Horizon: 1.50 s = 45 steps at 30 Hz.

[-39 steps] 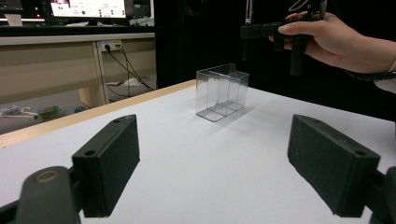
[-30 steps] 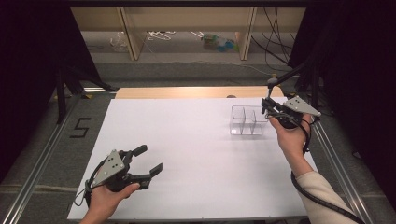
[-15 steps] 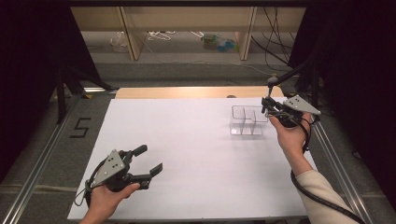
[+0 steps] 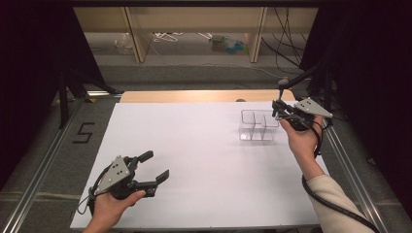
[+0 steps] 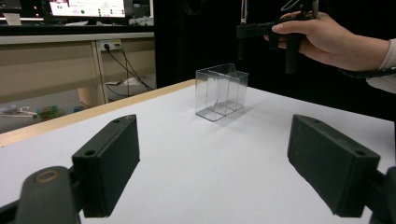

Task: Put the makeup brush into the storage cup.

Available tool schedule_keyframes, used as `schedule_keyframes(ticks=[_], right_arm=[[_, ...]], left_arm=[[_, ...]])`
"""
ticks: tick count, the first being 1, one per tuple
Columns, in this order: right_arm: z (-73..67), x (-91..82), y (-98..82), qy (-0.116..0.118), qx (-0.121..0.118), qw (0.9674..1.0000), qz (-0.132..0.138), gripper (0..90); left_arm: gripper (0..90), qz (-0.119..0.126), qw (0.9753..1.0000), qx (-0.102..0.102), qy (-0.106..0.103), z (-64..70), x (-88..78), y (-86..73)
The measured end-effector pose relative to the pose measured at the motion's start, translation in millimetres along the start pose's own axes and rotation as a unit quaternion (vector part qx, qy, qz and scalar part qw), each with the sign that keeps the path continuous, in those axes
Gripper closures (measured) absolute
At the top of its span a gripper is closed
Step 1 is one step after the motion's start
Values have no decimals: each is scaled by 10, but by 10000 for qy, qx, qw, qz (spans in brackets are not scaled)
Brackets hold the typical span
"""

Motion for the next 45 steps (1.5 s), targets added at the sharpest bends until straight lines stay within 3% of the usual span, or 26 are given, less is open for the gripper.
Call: schedule_keyframes(ticks=[45], right_arm=[[36, 104, -148, 25, 34, 9997, -221, 793]], left_arm=[[166, -1, 10000, 10, -10, 3, -3, 0]])
Point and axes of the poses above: each handheld gripper's, and its own axes: x roughly forward along the jaws, y roughly out of its top, z roughly to its right, the point moved 9 cm from there along x, roughly forward along the jaws
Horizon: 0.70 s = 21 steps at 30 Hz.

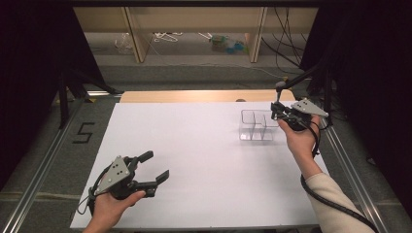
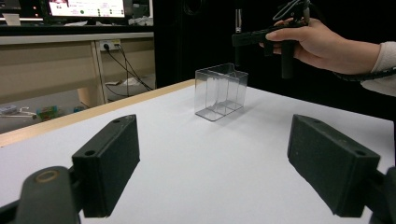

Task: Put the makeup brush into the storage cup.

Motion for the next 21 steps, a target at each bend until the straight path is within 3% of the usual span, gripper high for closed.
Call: schedule_keyframes(ticks=[14, 16, 21], right_arm=[[29, 22, -32, -16, -16, 10000, -63, 792], [30, 14, -51, -42, 31, 9998, -176, 792], [48, 31, -44, -36, -7, 10000, -88, 792]], left_arm=[[167, -7, 10000, 36, -28, 1, 1, -1], [167, -11, 10000, 43, -29, 1, 1, -2], [166, -18, 10000, 44, -29, 0, 1, -4]])
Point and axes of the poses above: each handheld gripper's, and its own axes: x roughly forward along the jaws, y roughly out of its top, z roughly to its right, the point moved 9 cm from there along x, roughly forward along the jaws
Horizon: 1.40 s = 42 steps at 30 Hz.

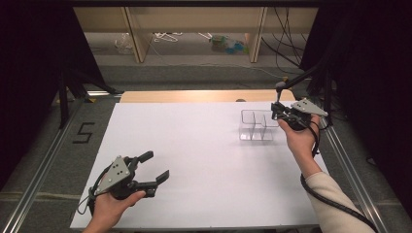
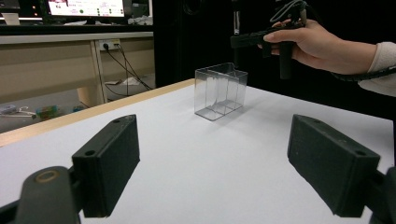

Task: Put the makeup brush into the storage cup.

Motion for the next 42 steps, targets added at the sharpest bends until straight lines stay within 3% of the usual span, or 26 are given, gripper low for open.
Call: schedule_keyframes(ticks=[20, 22, 25, 28, 30, 37, 42], right_arm=[[40, 25, -51, -35, 22, 10000, -61, 792], [46, 15, -67, -39, 16, 9999, -162, 792], [45, 38, -64, -18, 26, 10000, -43, 792], [41, 28, -98, -2, 7, 9998, -205, 792], [34, 52, -90, 16, 19, 10000, -80, 792], [38, 42, -125, 4, 41, 9997, -233, 792], [37, 70, -137, 24, 19, 9999, -163, 791]], left_arm=[[166, -2, 10000, -31, 18, 0, -2, -3], [166, -1, 10000, -33, 19, 0, -2, -2], [166, 1, 10000, -23, 8, -1, 0, -2], [167, 2, 10000, -37, 14, -1, 2, -3], [166, 2, 10000, -32, 12, -1, 2, -3], [166, 3, 10000, -40, 9, 0, 5, -5], [166, 5, 10000, -41, 1, 2, 8, -6]])
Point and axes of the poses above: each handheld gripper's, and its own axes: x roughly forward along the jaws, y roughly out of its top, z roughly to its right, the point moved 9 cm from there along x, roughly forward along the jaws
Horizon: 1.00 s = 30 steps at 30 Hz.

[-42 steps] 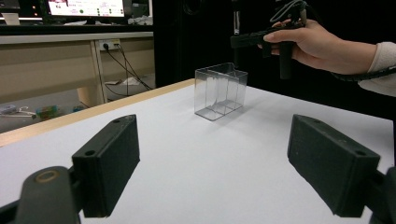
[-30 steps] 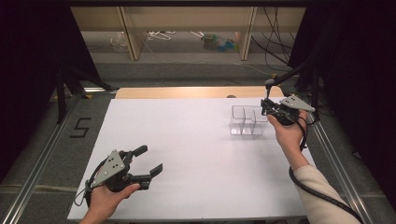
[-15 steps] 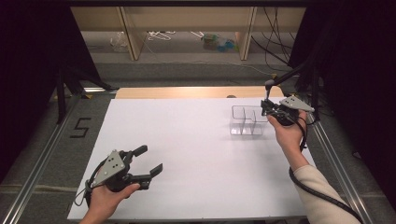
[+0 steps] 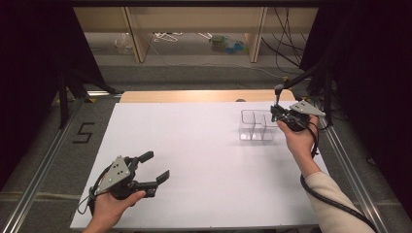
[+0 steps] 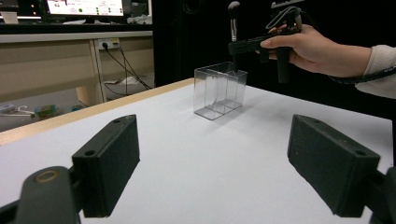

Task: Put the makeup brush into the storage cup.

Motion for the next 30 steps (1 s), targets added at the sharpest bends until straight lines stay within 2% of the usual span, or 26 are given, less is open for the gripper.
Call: schedule_keyframes(ticks=[1, 3, 4, 5, 7, 9, 10, 12, 14, 16, 20, 21, 24, 25, 27, 30], right_arm=[[7, -10, -15, -29, -24, 10000, -92, 791], [10, -8, -19, -50, -24, 9999, -102, 791], [1, -11, -28, 3, -12, 9999, -145, 791], [2, 3, -22, 4, -19, 10000, -54, 792], [-1, 7, -25, 1, -10, 10000, -48, 792], [1, 1, -54, -3, -12, 9998, -189, 791], [-3, 16, -47, 35, 6, 9999, -97, 791], [-6, 9, -68, 57, 27, 9998, -174, 791], [16, 12, -72, -7, -32, 9998, -172, 791], [6, 18, -82, 30, 28, 9998, -181, 792], [16, 27, -86, 13, -31, 9999, -145, 791], [20, 19, -101, -12, -27, 9997, -229, 791], [21, 19, -107, -14, -22, 9997, -241, 791], [10, 13, -113, -22, 63, 9996, -289, 791], [21, 31, -108, 5, -40, 9999, -162, 791], [21, 33, -112, 1, -31, 9998, -171, 791]], left_arm=[[167, -1, 10000, 0, 1, 0, 0, 0], [167, -1, 10000, 2, -1, 0, -1, 0], [166, -1, 10000, 1, -3, 0, -1, 0], [166, 0, 10000, 3, -5, 0, -1, -1], [166, 0, 10000, 0, -5, 0, -1, 0], [167, 0, 10000, 2, -4, 1, -2, 0], [167, -3, 10000, 5, 1, 0, -3, 0], [166, 0, 10000, 3, -1, 0, -3, 1], [166, 4, 10000, 3, 0, 0, -2, 1], [166, 0, 10000, 6, -2, 0, -3, 1], [166, -5, 10000, 5, -2, -1, -6, 1], [166, -4, 10000, 4, -2, 0, -6, 0], [166, -4, 10000, 9, -3, 1, -6, 1], [166, -6, 10000, 10, -5, 0, -7, 1], [166, -5, 10000, 6, -3, 0, -7, 1], [166, -6, 10000, 12, -6, 0, -9, 2]])
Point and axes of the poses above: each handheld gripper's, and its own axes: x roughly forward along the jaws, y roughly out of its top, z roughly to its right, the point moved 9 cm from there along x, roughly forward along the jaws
